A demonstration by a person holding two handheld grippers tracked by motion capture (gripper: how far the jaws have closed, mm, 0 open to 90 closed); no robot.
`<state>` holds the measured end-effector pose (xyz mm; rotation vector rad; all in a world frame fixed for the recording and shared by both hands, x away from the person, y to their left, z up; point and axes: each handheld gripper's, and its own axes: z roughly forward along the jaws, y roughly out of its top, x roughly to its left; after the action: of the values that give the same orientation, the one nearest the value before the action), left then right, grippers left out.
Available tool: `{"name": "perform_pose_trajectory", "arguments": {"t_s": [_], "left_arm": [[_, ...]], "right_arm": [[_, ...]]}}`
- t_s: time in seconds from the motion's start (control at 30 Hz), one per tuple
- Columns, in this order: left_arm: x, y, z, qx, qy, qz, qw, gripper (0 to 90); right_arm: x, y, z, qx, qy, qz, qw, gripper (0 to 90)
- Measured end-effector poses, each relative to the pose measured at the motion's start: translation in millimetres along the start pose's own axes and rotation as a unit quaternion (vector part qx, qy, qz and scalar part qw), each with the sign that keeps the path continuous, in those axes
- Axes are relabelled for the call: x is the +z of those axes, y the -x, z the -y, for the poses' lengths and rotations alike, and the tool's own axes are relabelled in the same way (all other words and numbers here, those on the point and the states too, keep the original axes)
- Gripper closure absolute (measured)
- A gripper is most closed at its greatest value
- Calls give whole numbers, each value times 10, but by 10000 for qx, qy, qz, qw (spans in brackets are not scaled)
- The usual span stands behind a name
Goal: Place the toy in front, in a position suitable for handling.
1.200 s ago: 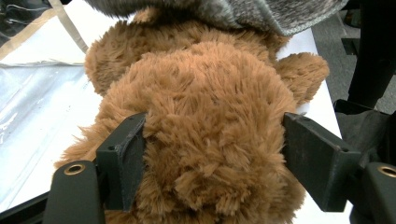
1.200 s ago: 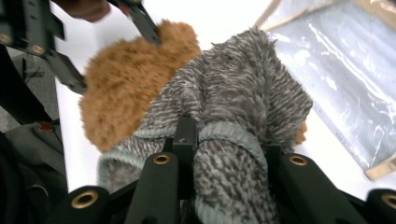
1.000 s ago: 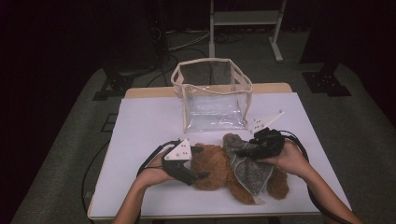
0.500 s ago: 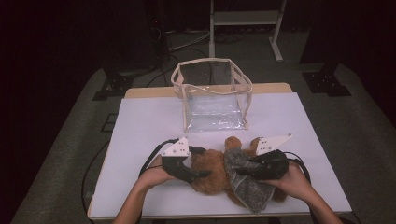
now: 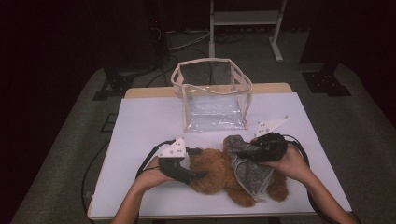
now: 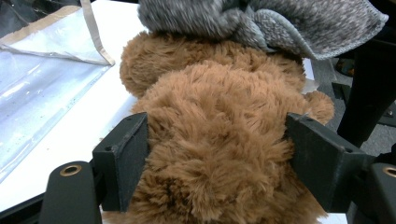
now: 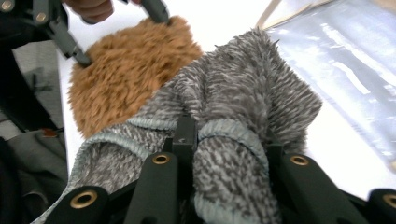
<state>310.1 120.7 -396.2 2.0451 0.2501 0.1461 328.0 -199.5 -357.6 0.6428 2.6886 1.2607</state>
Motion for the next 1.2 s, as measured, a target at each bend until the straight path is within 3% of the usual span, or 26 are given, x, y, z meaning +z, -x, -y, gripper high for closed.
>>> {"name": "perform_pose_trajectory", "arguments": {"t_s": [0.3, 0.4, 0.73, 0.8, 0.83, 0.97, 1.2], "left_arm": [[-57, 56, 1, 12, -56, -24, 10000, 215], [-60, 64, 22, -44, -177, -162, 9997, 112], [94, 115, 35, -130, -288, 255, 9992, 55], [209, 125, 4, -74, -353, 489, 9982, 79], [239, 128, -9, -31, -377, 500, 9980, 102], [239, 69, -73, 94, -577, 478, 9971, 218], [205, -69, -208, 277, -810, 311, 9958, 282]], "right_arm": [[-48, -204, 271, 113, 323, 21, 9994, 694], [-77, -272, 335, 91, 430, 25, 9990, 695], [-113, -350, 403, 77, 479, 26, 9988, 696], [-126, -374, 429, 89, 519, 10, 9986, 696], [-129, -386, 439, 102, 530, 12, 9985, 696], [-138, -436, 485, 149, 620, 73, 9979, 696], [-99, -447, 440, 119, 701, 195, 9973, 697]]}}
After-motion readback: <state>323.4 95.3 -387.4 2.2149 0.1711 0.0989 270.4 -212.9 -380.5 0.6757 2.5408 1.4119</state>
